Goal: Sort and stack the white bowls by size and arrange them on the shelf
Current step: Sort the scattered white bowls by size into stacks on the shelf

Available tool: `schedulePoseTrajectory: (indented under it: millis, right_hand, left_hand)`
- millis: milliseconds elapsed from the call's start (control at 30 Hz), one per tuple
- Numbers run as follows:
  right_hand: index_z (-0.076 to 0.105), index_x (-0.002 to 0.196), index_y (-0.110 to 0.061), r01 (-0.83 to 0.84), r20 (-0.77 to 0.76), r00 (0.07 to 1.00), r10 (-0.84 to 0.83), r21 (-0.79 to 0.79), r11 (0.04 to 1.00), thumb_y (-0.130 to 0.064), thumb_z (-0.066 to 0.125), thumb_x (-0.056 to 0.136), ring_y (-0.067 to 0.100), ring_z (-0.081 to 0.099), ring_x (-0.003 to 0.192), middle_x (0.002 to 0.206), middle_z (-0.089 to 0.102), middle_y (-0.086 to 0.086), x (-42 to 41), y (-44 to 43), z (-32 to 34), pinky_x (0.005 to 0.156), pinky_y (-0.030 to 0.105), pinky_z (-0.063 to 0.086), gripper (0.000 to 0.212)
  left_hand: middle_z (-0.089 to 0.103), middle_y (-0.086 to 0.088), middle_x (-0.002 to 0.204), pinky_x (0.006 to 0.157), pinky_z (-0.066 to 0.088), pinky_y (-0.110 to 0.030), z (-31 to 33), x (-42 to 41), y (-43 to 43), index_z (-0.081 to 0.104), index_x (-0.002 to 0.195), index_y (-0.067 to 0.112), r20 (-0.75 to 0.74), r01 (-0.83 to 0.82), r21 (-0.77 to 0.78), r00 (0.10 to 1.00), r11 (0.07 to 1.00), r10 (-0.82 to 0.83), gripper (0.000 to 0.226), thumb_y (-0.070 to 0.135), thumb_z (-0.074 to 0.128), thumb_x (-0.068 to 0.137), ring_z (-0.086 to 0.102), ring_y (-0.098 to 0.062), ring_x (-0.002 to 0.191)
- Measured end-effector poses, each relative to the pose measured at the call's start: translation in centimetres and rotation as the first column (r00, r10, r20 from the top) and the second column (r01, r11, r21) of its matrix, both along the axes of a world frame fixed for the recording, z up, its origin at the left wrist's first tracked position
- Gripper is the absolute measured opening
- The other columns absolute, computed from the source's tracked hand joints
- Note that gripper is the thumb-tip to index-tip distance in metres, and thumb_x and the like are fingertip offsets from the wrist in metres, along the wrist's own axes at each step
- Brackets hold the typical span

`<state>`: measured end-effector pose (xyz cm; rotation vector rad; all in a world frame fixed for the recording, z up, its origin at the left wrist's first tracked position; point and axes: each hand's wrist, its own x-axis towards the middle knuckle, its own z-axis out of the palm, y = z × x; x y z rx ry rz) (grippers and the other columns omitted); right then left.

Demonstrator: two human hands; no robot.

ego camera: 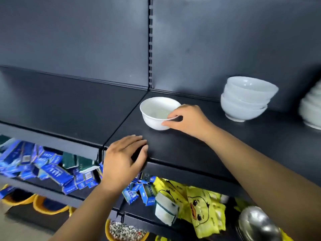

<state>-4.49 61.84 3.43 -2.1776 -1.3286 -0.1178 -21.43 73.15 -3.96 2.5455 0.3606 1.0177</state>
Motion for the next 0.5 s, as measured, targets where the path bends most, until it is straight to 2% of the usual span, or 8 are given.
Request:
schedulePoseTrajectory:
  millis: [67, 133, 200, 267, 333, 400, 500]
  right_hand:
    - [0.074, 0.088, -0.009, 0.047, 0.018, 0.999, -0.048, 0.047, 0.998, -0.028, 0.073, 0.077, 0.018, 0.059, 0.097, 0.096, 0.072, 0.003, -1.3, -1.9, -0.3, 0.083, 0.021, 0.038, 0.022]
    - [0.075, 0.082, -0.007, 0.112, -0.004, 0.994, -0.112, 0.107, 0.988, -0.023, 0.077, 0.073, 0.016, 0.061, 0.091, 0.09, 0.072, 0.003, -3.0, -4.0, -0.3, 0.083, 0.023, 0.041, 0.019]
    - [0.075, 0.078, -0.006, 0.177, -0.069, 0.983, -0.168, 0.147, 0.973, -0.02, 0.08, 0.068, 0.01, 0.059, 0.08, 0.081, 0.07, -0.002, -4.7, -6.2, -0.3, 0.081, 0.023, 0.044, 0.018]
    - [0.075, 0.076, -0.005, 0.235, -0.15, 0.966, -0.212, 0.162, 0.958, -0.018, 0.082, 0.065, 0.003, 0.056, 0.071, 0.073, 0.064, -0.012, -6.5, -8.4, -0.2, 0.078, 0.022, 0.045, 0.018]
    - [0.074, 0.073, -0.008, 0.272, -0.224, 0.947, -0.231, 0.176, 0.946, -0.016, 0.083, 0.063, 0.006, 0.059, 0.07, 0.07, 0.063, -0.015, -7.8, -10.5, -0.2, 0.077, 0.026, 0.048, 0.015]
    - [0.071, 0.067, -0.017, 0.346, -0.318, 0.909, -0.269, 0.219, 0.912, -0.014, 0.083, 0.063, 0.012, 0.061, 0.075, 0.071, 0.065, -0.008, -9.2, -12.7, 0.0, 0.079, 0.034, 0.049, 0.012]
    - [0.066, 0.06, -0.028, 0.456, -0.437, 0.845, -0.308, 0.289, 0.841, -0.008, 0.081, 0.063, 0.01, 0.059, 0.075, 0.072, 0.066, -0.005, -10.8, -16.2, 0.2, 0.08, 0.036, 0.05, 0.025]
  left_hand:
    - [0.071, -0.005, 0.106, 0.086, 0.039, -0.022, 0.9, 0.0, -0.2, 0.07, 0.106, 0.01, -0.031, -0.01, -0.109, 0.999, 0.994, 0.007, 0.053, 0.049, 0.042, 0.081, 0.066, -0.023, 0.1]
    - [0.062, -0.002, 0.123, 0.093, 0.038, -0.025, 1.8, 0.5, -0.4, 0.058, 0.125, 0.015, -0.079, -0.006, -0.286, 0.997, 0.958, -0.018, 0.064, 0.058, 0.048, 0.079, 0.057, -0.02, 0.115]
    - [0.055, 0.004, 0.13, 0.096, 0.036, -0.023, 2.8, 1.5, -1.0, 0.048, 0.134, 0.017, -0.057, 0.127, -0.49, 0.983, 0.862, -0.177, 0.063, 0.049, 0.062, 0.082, 0.05, -0.014, 0.122]
    - [0.053, 0.011, 0.125, 0.087, 0.037, -0.008, 3.8, 2.6, -2.1, 0.046, 0.134, 0.018, 0.009, 0.297, -0.65, 0.923, 0.699, -0.384, 0.056, 0.037, 0.064, 0.085, 0.049, -0.005, 0.118]
    - [0.058, 0.02, 0.115, 0.073, 0.037, 0.003, 4.0, 3.5, -3.2, 0.053, 0.12, 0.031, 0.047, 0.437, -0.687, 0.824, 0.58, -0.565, 0.042, 0.038, 0.067, 0.081, 0.054, 0.007, 0.105]
    - [0.06, 0.023, 0.106, 0.07, 0.039, 0.002, 4.2, 4.1, -5.1, 0.054, 0.108, 0.039, 0.08, 0.529, -0.715, 0.711, 0.457, -0.699, 0.049, 0.054, 0.074, 0.065, 0.055, 0.018, 0.092]
    - [0.06, 0.017, 0.109, 0.07, 0.043, -0.003, 4.2, 4.8, -8.2, 0.05, 0.115, 0.03, 0.12, 0.568, -0.757, 0.606, 0.322, -0.786, 0.071, 0.057, 0.066, 0.051, 0.057, 0.012, 0.093]
